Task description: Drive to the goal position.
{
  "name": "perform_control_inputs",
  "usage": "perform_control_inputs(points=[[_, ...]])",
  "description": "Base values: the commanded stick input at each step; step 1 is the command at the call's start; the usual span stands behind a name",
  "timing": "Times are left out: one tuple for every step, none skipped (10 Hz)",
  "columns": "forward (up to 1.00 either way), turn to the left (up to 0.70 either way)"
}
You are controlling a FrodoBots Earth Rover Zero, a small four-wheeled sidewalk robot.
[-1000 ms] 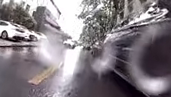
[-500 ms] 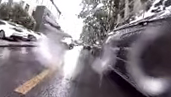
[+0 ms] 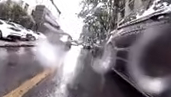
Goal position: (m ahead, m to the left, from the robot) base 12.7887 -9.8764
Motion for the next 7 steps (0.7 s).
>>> perform_control_inputs(points=[[0.7,0.0],[0.7,0.07],[0.7,0.12],[0.7,0.14],[0.7,0.14],[0.7,0.06],[0.7,0.0]])
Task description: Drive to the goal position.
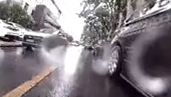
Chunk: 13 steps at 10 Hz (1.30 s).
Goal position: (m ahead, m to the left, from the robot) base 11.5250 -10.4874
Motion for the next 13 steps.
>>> perform_control_inputs(points=[[0.7,0.0],[0.7,0.0],[0.7,0.0],[0.7,0.0],[0.7,0.0],[0.7,0.0],[0.7,0.0],[0.7,0.0],[0.7,0.0],[0.7,0.0],[0.7,0.0],[0.7,0.0],[0.7,0.0]])
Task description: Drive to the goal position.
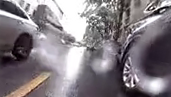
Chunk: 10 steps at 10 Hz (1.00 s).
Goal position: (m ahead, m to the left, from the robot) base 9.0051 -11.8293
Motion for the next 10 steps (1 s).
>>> perform_control_inputs(points=[[0.7,0.0],[0.7,0.0],[0.7,0.0],[0.7,0.0],[0.7,0.0],[0.7,0.0],[0.7,-0.06],[0.7,-0.13],[0.7,-0.14],[0.7,-0.14]])
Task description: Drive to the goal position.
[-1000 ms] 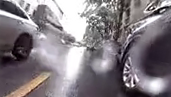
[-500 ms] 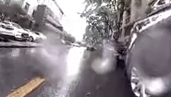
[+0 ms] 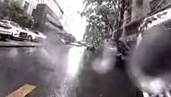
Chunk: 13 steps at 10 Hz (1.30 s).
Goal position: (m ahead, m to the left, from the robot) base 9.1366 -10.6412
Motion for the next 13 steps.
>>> perform_control_inputs(points=[[0.7,-0.14],[0.7,-0.14],[0.7,-0.11],[0.7,-0.03],[0.7,-0.01],[0.7,0.0],[0.7,0.0],[0.7,0.0],[0.7,0.0],[0.7,0.0],[0.7,0.0],[0.7,-0.14],[0.7,-0.14]])
